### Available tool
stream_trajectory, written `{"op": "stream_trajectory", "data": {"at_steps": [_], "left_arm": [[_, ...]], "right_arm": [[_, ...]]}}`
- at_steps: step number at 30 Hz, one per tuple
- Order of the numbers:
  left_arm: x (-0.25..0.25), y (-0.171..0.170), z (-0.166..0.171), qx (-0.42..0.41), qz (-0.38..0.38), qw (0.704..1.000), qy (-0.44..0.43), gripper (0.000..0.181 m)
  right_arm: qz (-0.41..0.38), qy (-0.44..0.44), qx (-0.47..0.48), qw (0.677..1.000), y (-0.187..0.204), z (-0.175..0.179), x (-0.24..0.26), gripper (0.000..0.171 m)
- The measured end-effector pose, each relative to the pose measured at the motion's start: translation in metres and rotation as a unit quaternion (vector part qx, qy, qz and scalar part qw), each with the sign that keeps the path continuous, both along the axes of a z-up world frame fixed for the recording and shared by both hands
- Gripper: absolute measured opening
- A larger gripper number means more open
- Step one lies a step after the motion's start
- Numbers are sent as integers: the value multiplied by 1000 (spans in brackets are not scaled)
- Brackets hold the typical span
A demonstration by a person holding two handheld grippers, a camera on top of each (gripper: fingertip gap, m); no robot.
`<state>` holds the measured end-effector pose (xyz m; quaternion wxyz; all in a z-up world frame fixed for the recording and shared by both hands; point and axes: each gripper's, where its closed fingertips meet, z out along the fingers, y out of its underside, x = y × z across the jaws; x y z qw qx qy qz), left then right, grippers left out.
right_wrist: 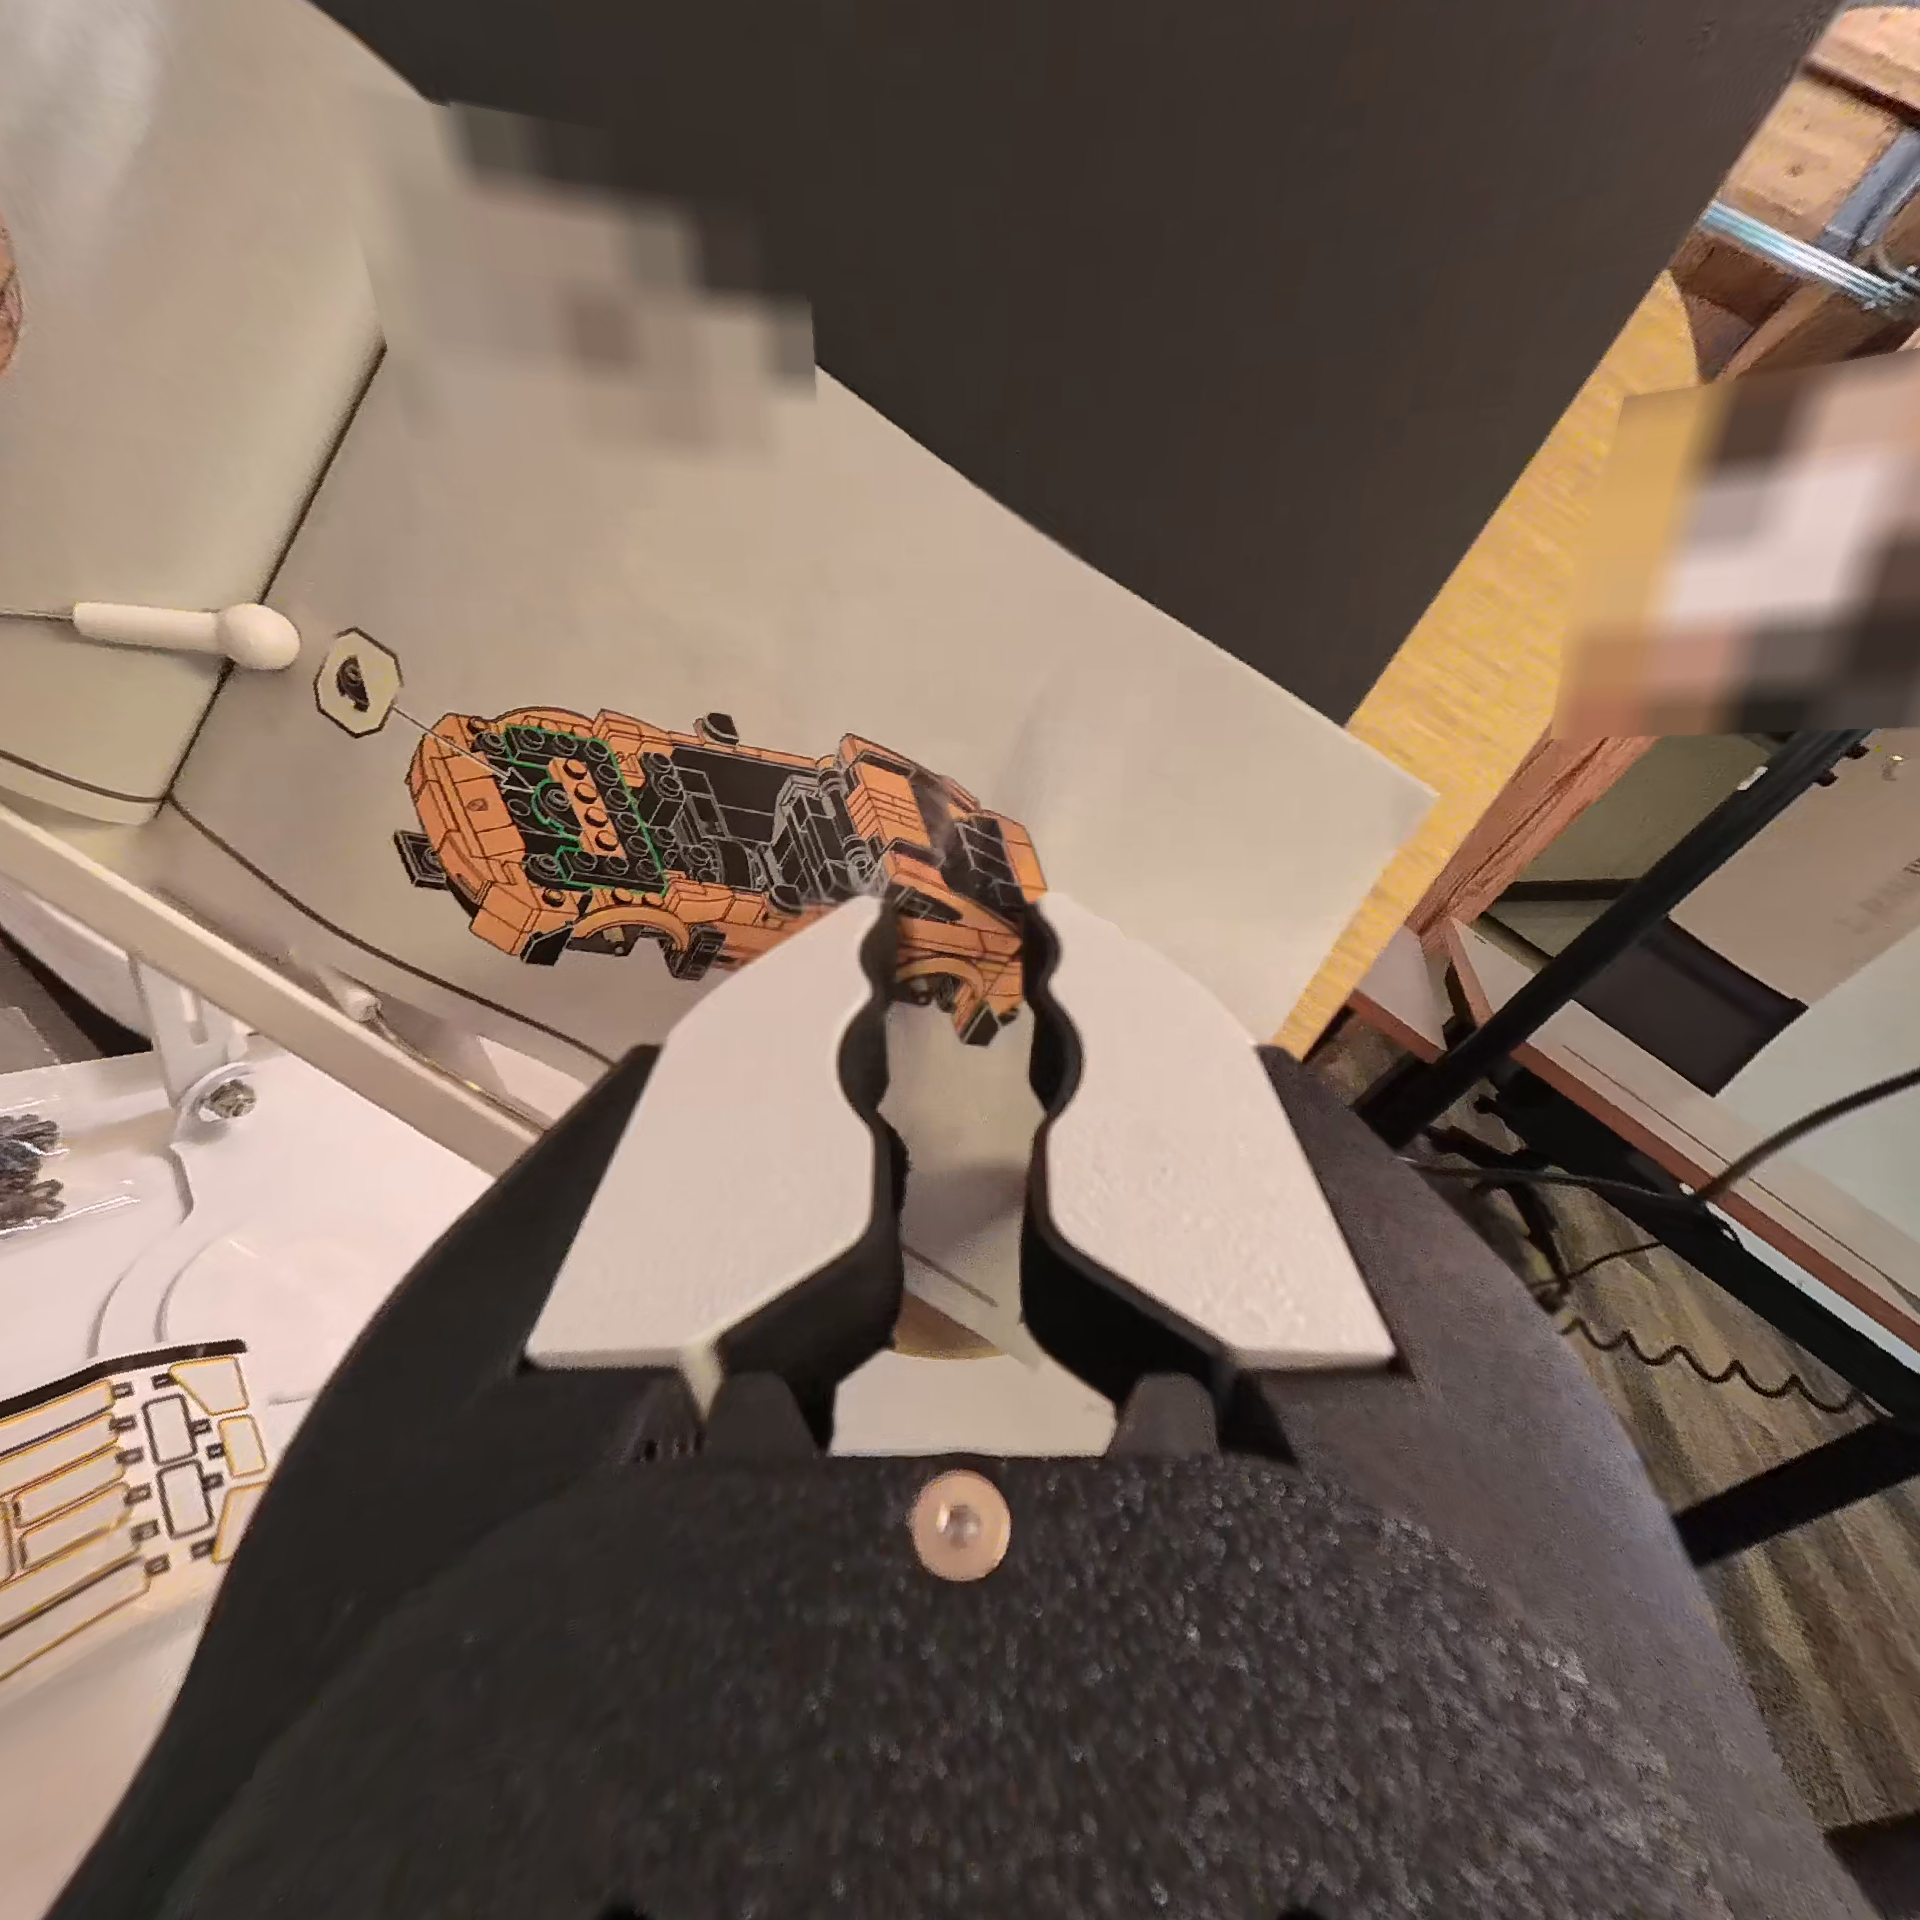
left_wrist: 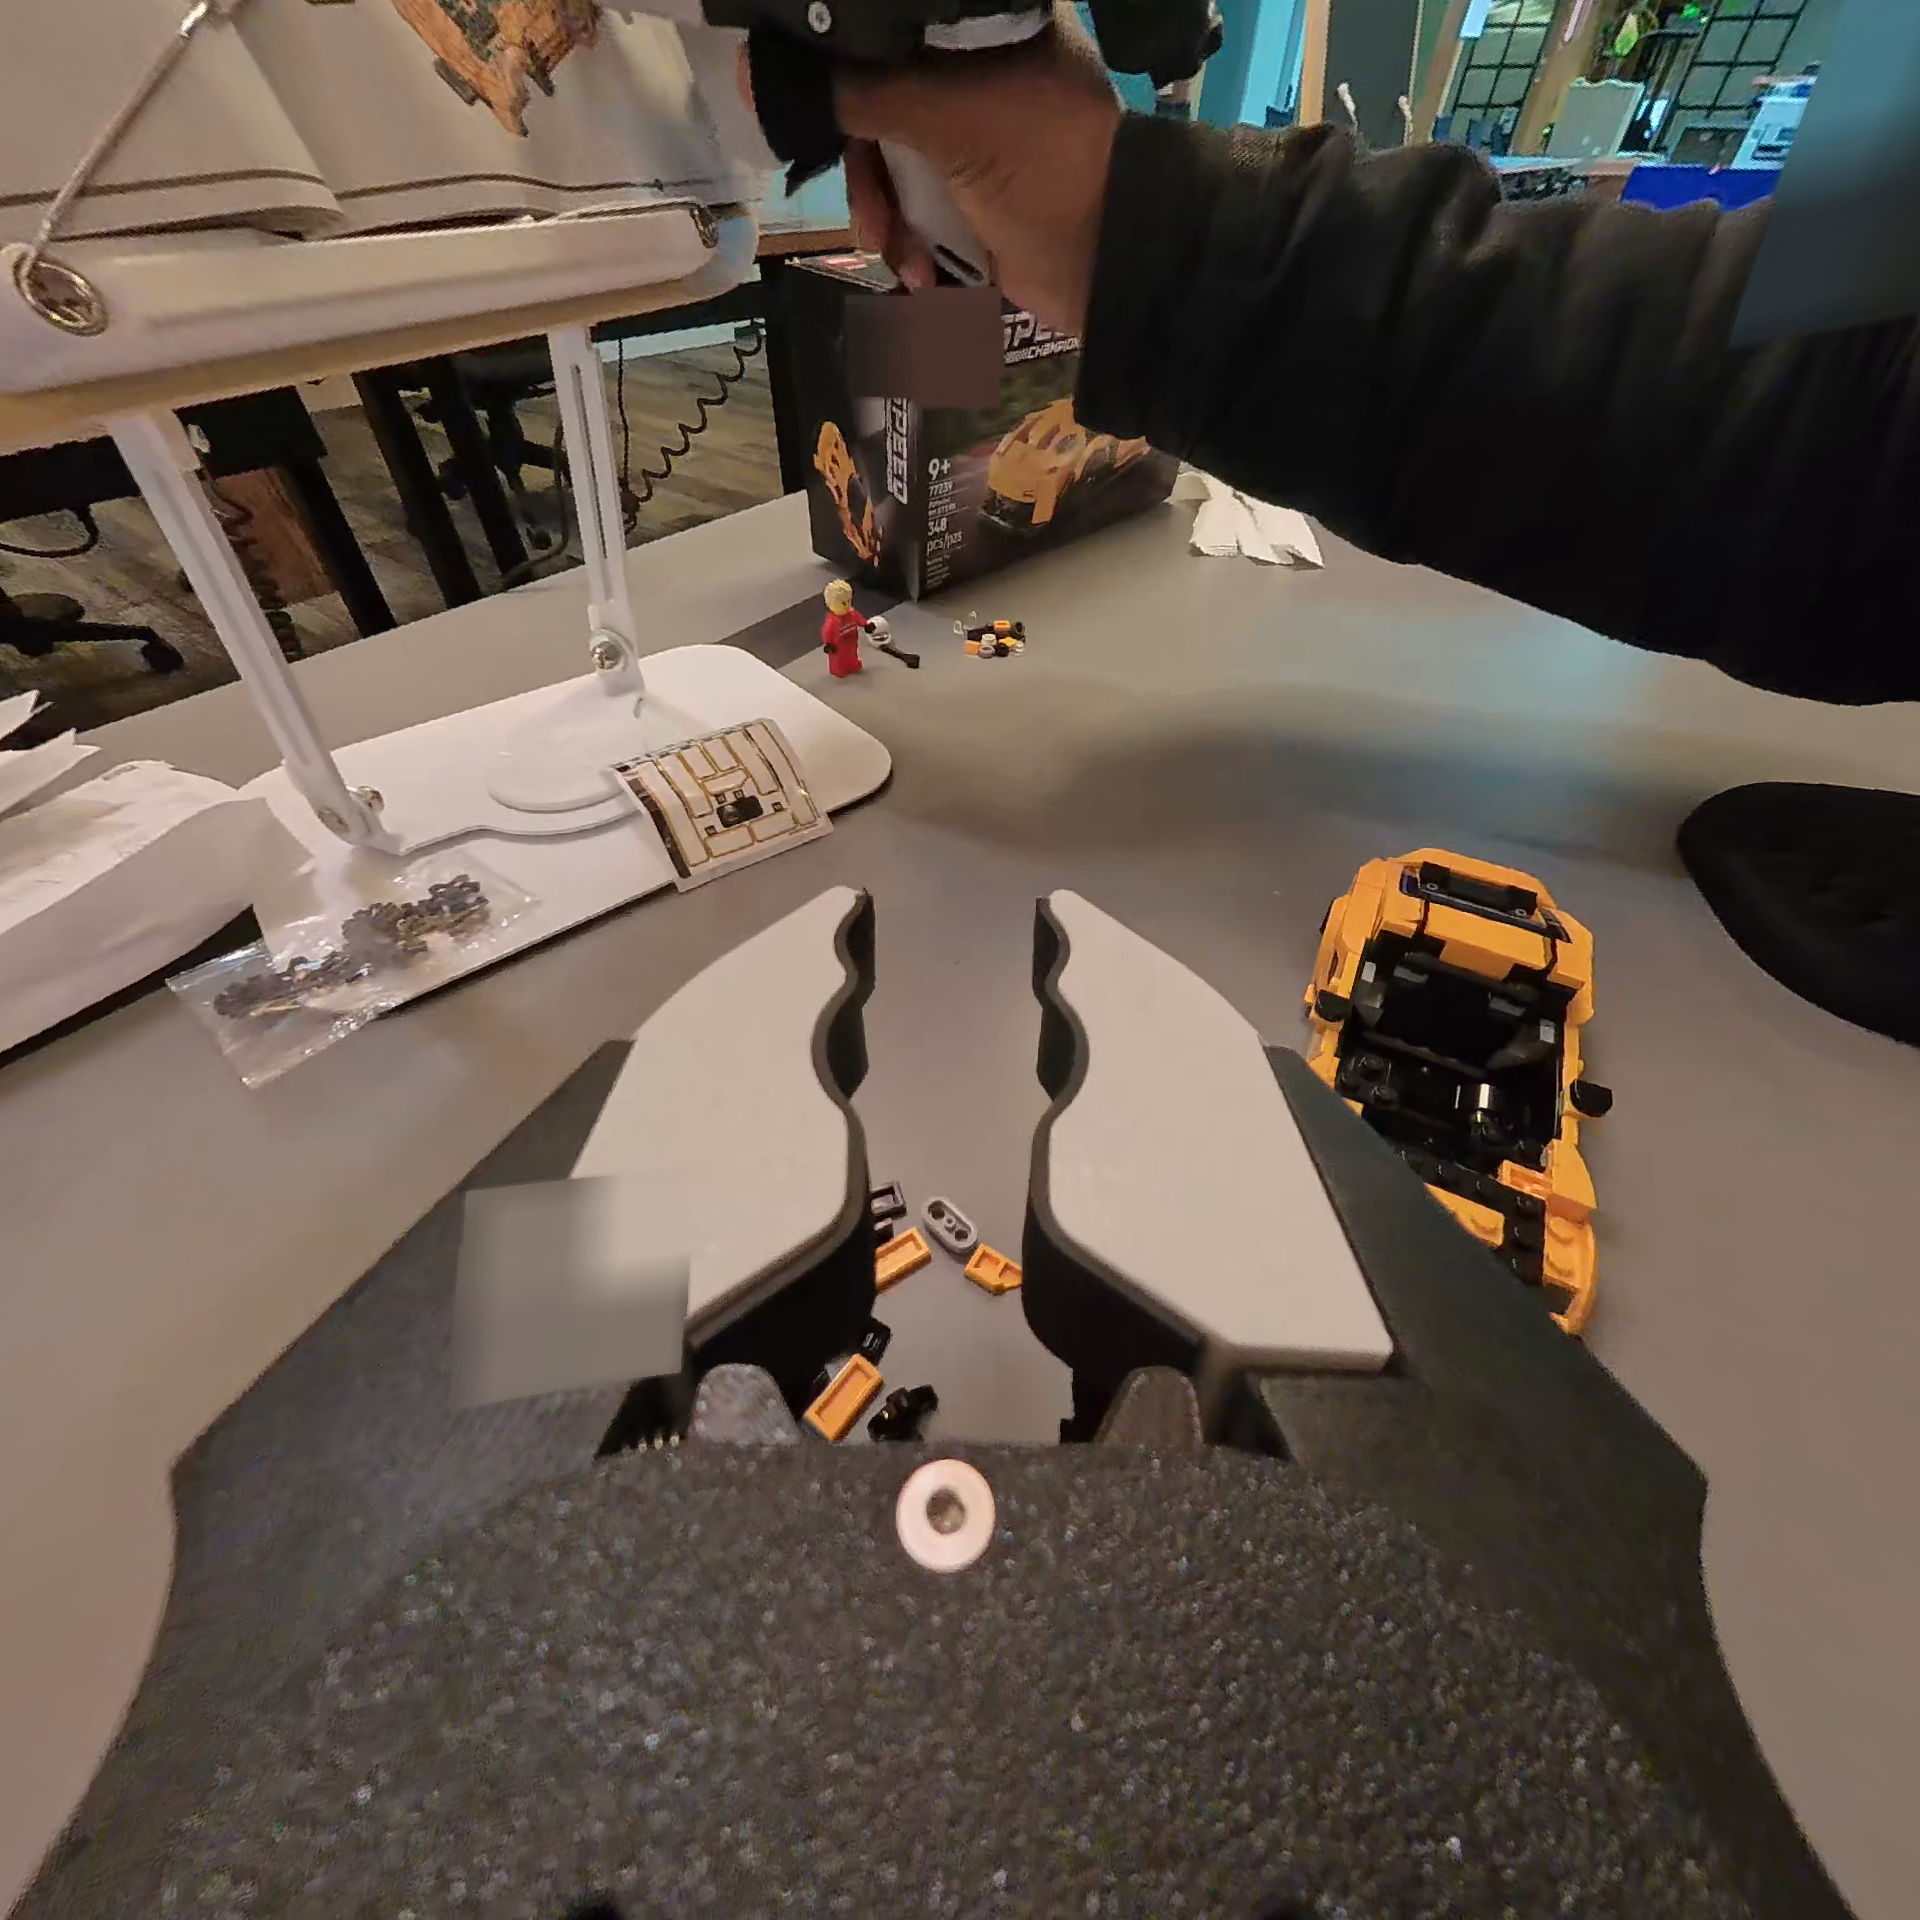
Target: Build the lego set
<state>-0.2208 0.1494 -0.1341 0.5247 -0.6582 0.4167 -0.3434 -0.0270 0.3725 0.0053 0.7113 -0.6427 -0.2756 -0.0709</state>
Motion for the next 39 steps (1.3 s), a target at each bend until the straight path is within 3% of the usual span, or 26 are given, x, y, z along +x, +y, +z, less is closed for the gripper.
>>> {"op": "stream_trajectory", "data": {"at_steps": [1, 2, 4, 5, 7, 13, 21, 27, 32, 35, 39], "left_arm": [[0, 1, 0, 0, 2, 1000, -1, 28], [-1, 1, 0, -1, 3, 1000, -1, 28], [0, 1, -2, -5, 3, 1000, -1, 28], [1, 1, -3, -7, 1, 1000, 1, 28], [2, 0, -4, -8, -1, 1000, 3, 28], [2, -2, -5, -12, -4, 1000, 2, 28], [5, -4, -8, -14, -9, 1000, 8, 26], [1, 2, -2, -2, 12, 1000, 4, 30], [9, 33, 51, 26, 48, 999, -1, 38], [23, 73, 93, 76, 83, 992, 63, 39], [36, 134, 120, 176, 143, 950, 213, 41]], "right_arm": [[0, 2, 2, 1000, -2, 4, 1, 19], [-10, 7, 18, 1000, -4, 13, 5, 29], [-28, 25, 49, 998, -3, 36, 14, 68], [-27, 35, 40, 998, 0, 41, 17, 75], [-13, 45, -14, 999, 12, 30, 15, 72], [-16, 40, 0, 999, 16, 25, 16, 60], [-2, 29, -12, 1000, 11, 16, 9, 7], [-13, -4, 42, 999, -17, 30, 1, 2], [26, -32, 59, 997, -60, 31, -28, 2], [55, -32, 53, 997, -77, 37, -46, 2], [82, -12, 31, 996, -89, 47, -56, 3]]}}
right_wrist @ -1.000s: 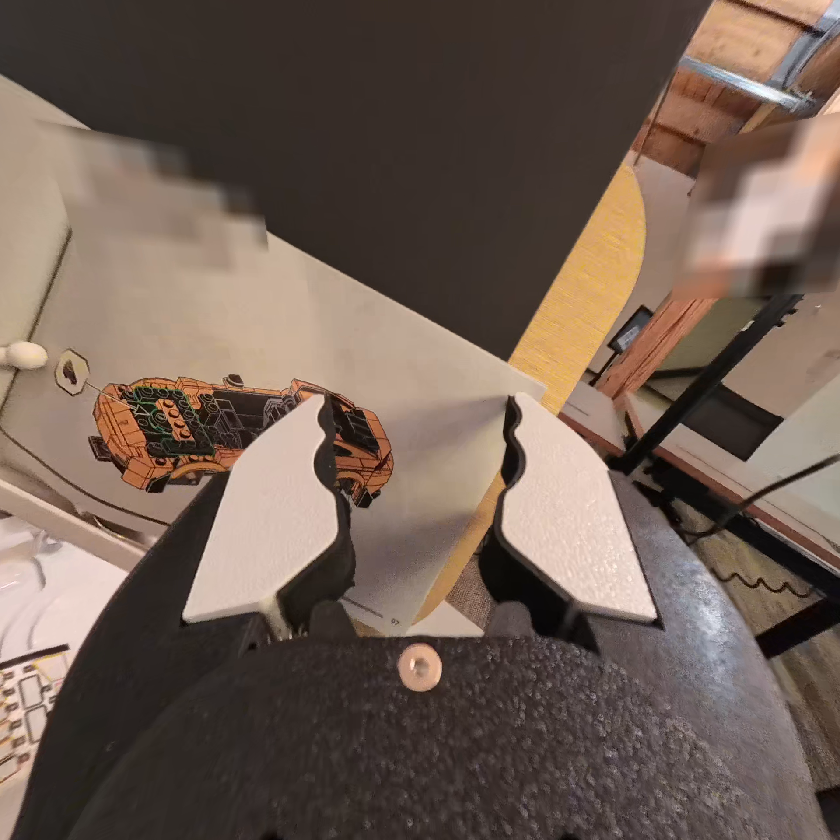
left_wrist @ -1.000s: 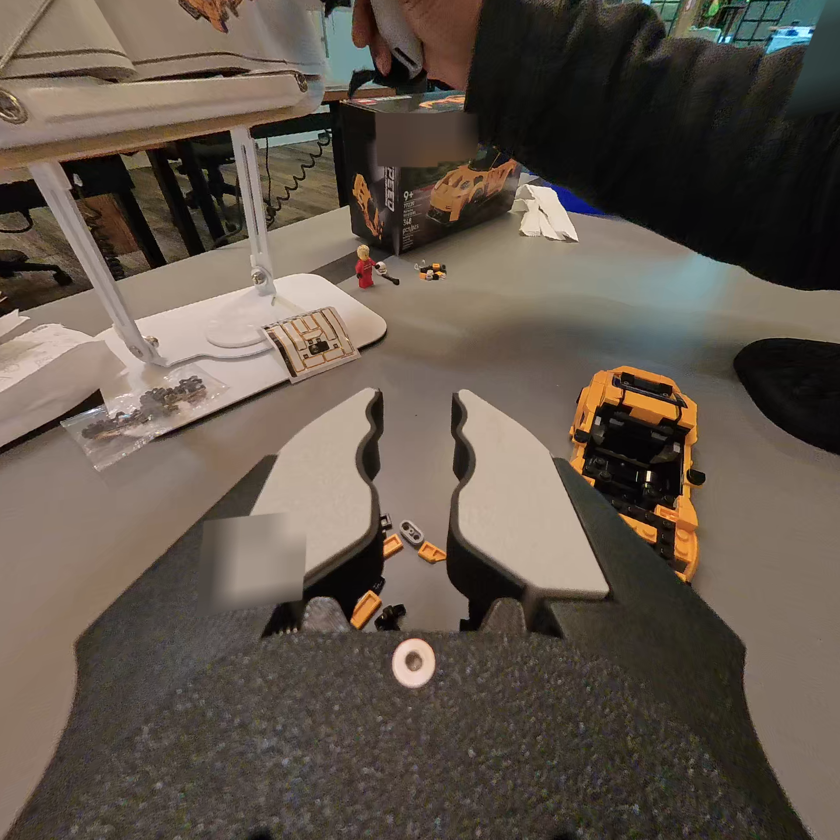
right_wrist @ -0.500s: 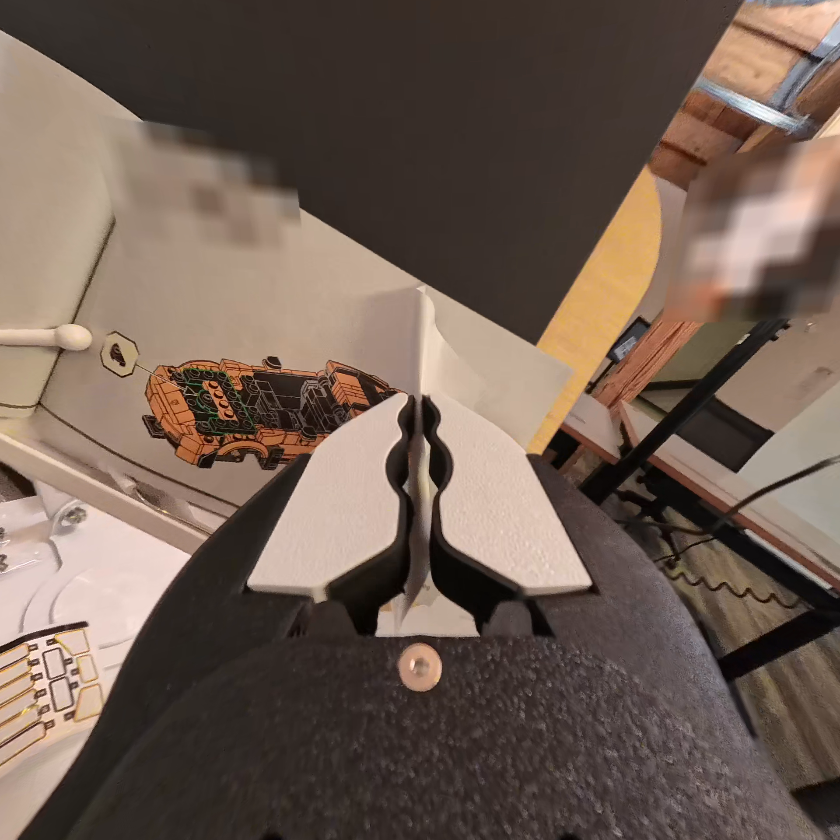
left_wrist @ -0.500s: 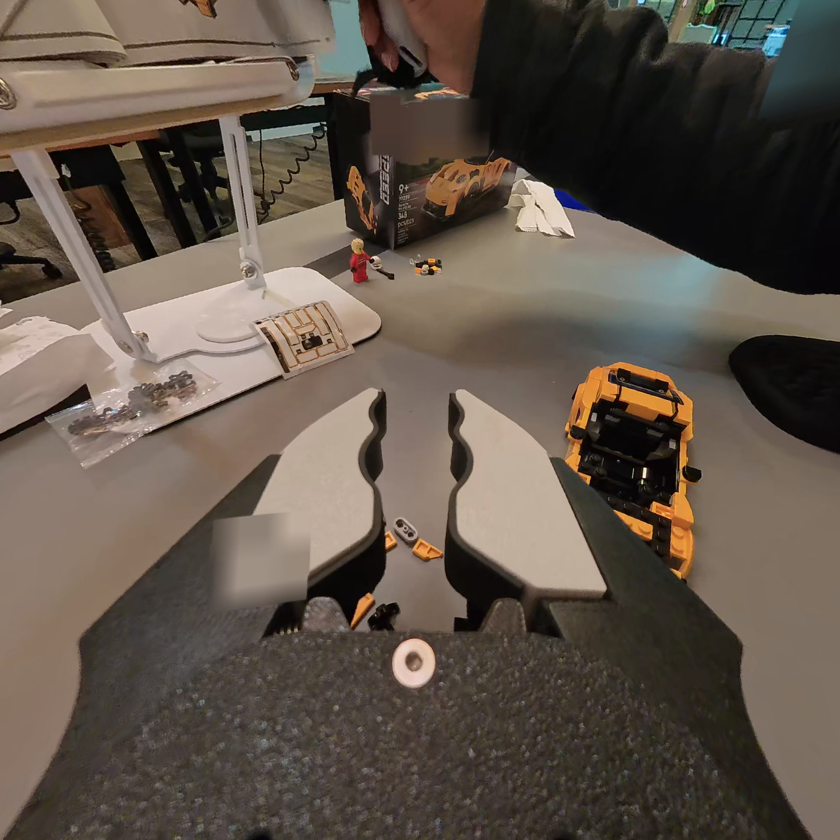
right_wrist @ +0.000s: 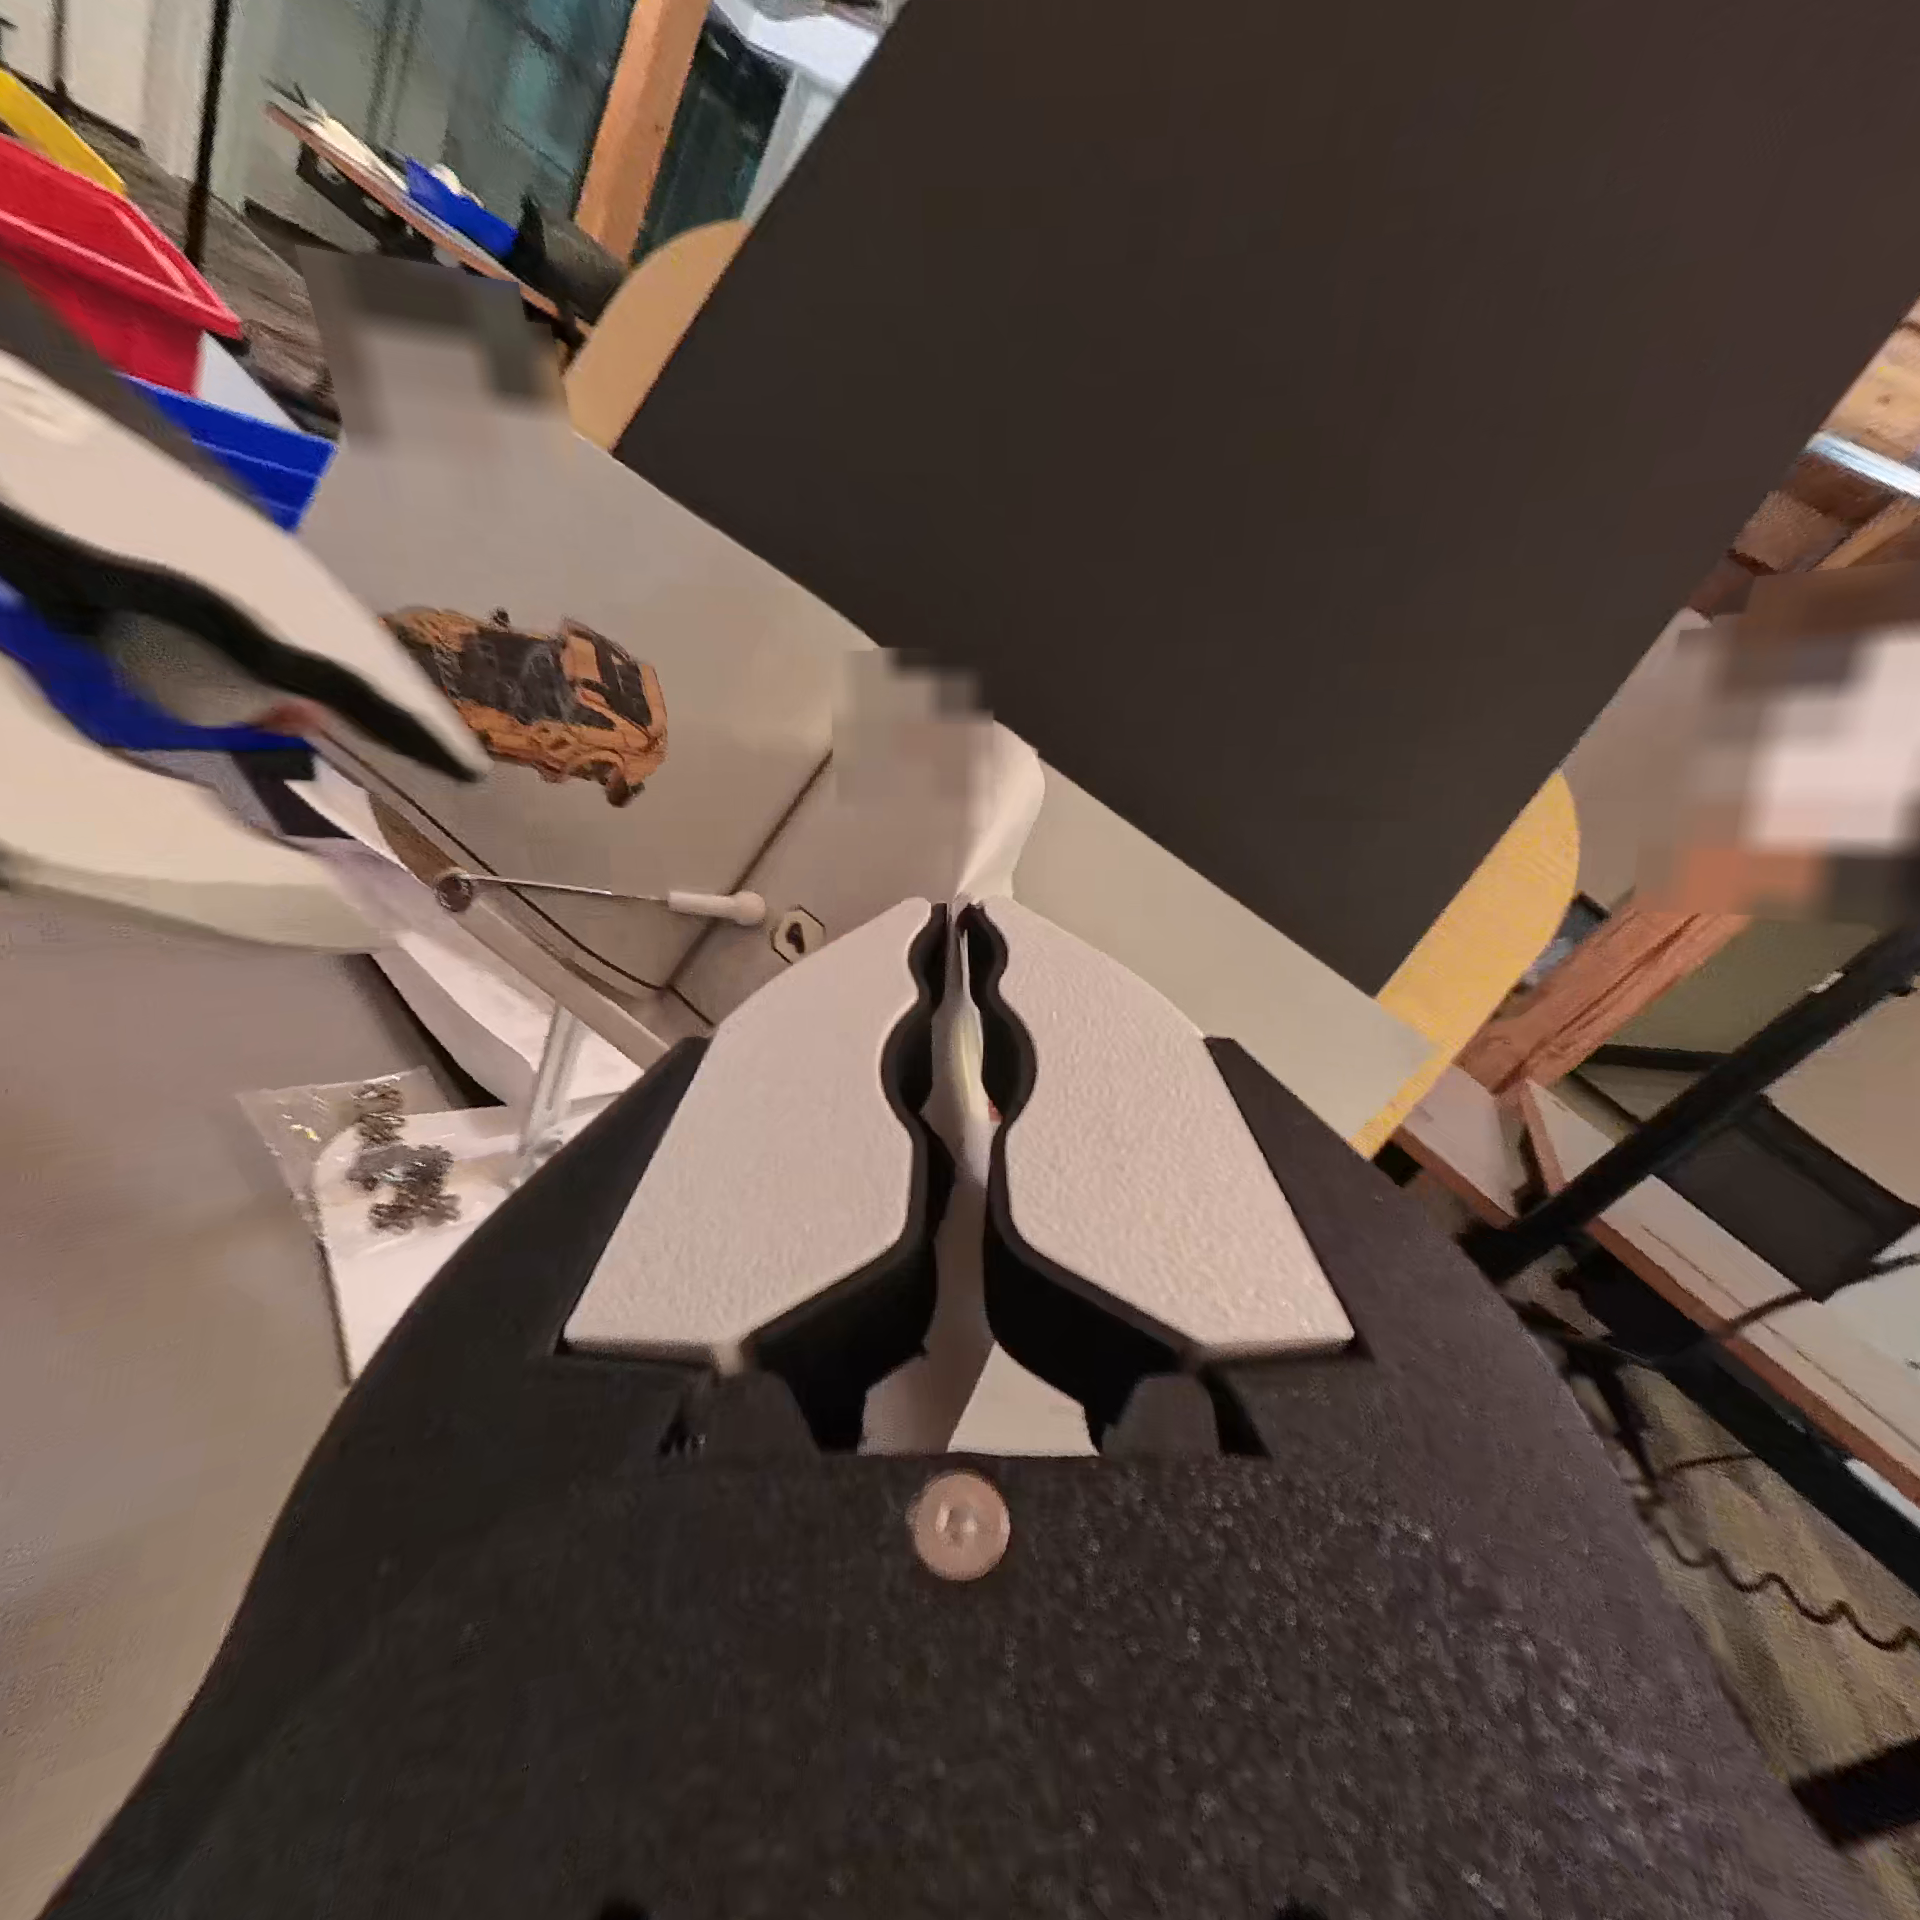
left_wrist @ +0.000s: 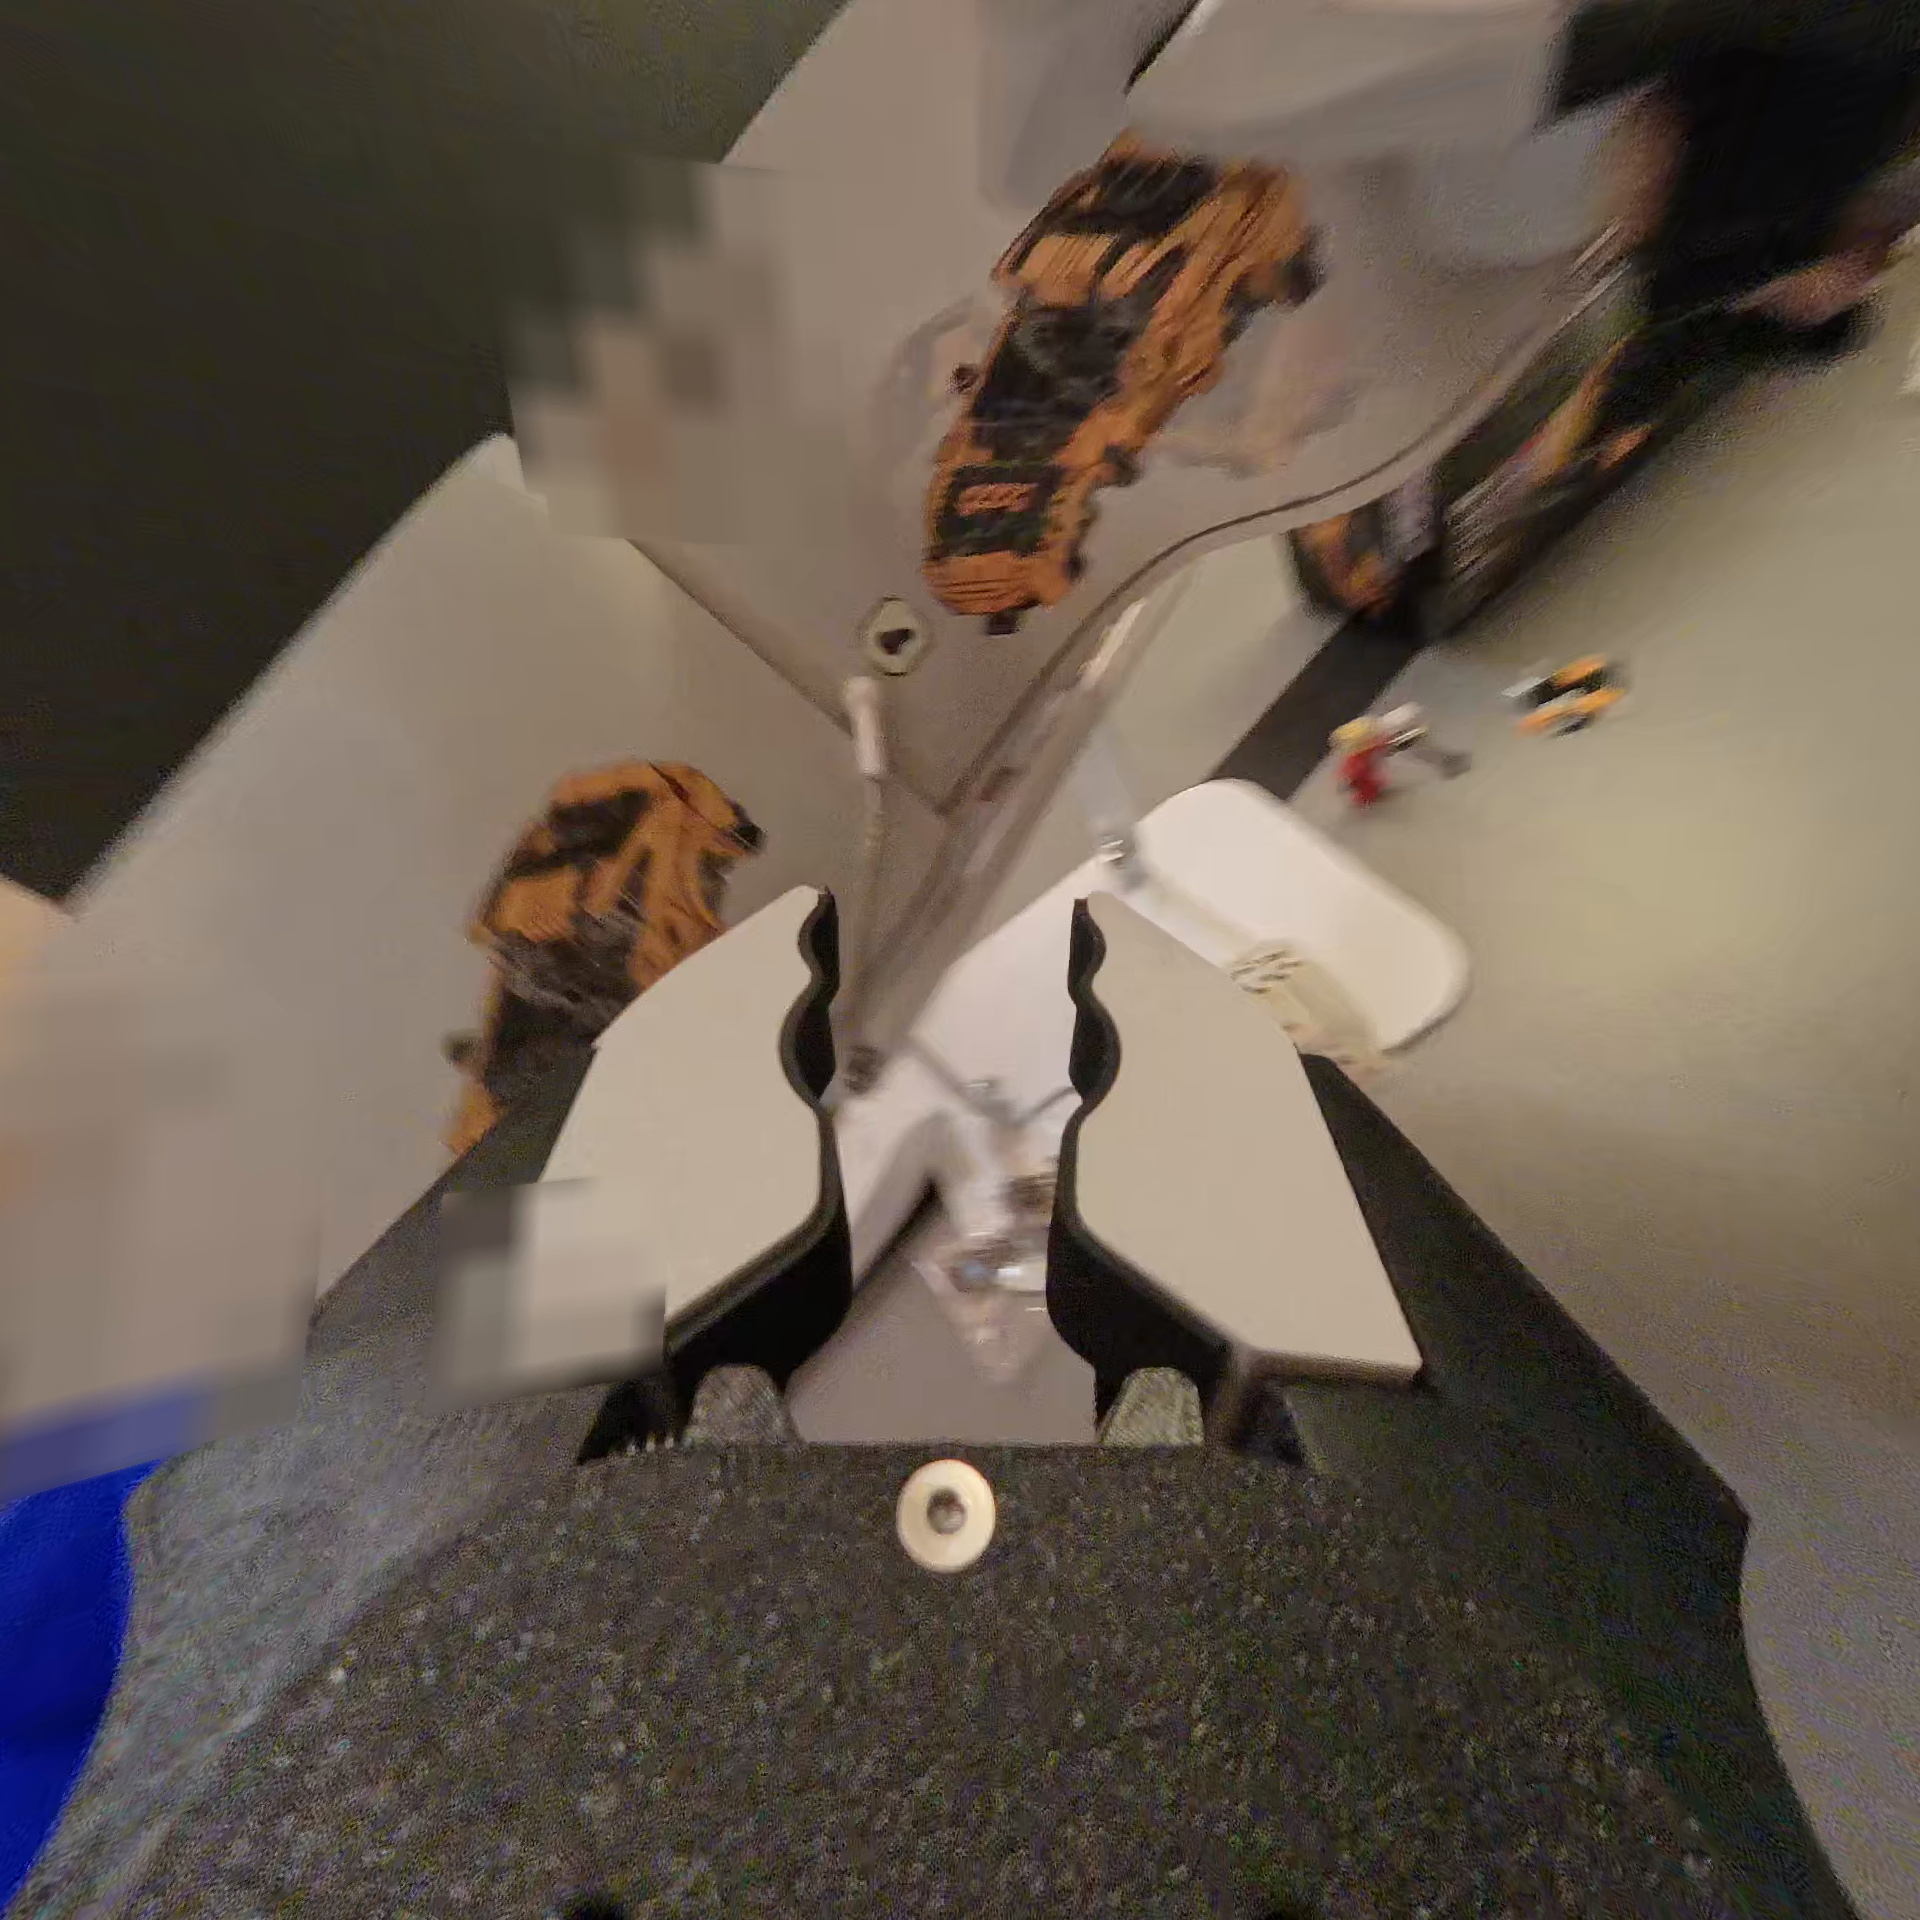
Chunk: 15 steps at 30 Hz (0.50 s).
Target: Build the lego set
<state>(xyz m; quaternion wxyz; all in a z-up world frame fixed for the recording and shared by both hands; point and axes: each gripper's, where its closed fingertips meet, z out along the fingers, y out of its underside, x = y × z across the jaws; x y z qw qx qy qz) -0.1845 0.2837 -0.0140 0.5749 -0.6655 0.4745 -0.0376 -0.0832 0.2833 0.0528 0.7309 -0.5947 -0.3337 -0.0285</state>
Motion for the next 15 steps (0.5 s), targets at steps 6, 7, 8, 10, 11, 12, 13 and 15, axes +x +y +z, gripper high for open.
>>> {"op": "stream_trajectory", "data": {"at_steps": [6, 7, 8, 10, 11, 12, 13, 15], "left_arm": [[6, 55, -22, 37, 73, 979, 187, 0], [6, 56, -22, 41, 71, 980, 181, 0], [5, 55, -21, 34, 74, 984, 158, 0], [-1, 51, -14, 29, 73, 993, 87, 1], [-8, 49, -8, 18, 78, 997, 19, 1], [-17, 49, -4, -10, 81, 995, -65, 1], [-27, 49, -1, -52, 82, 983, -157, 1], [-52, 48, -5, -155, 71, 922, -347, 2]], "right_arm": [[44, 47, -40, 997, -8, 9, -15, 2], [51, 49, -42, 997, -10, 10, -19, 1], [59, 51, -45, 996, -12, 11, -24, 2], [73, 52, -49, 995, -16, 13, -36, 2], [79, 49, -50, 994, -17, 13, -43, 2], [83, 46, -51, 994, -19, 14, -50, 3], [87, 44, -53, 994, -20, 15, -57, 4], [103, 41, -59, 992, -22, 16, -75, 5]]}}
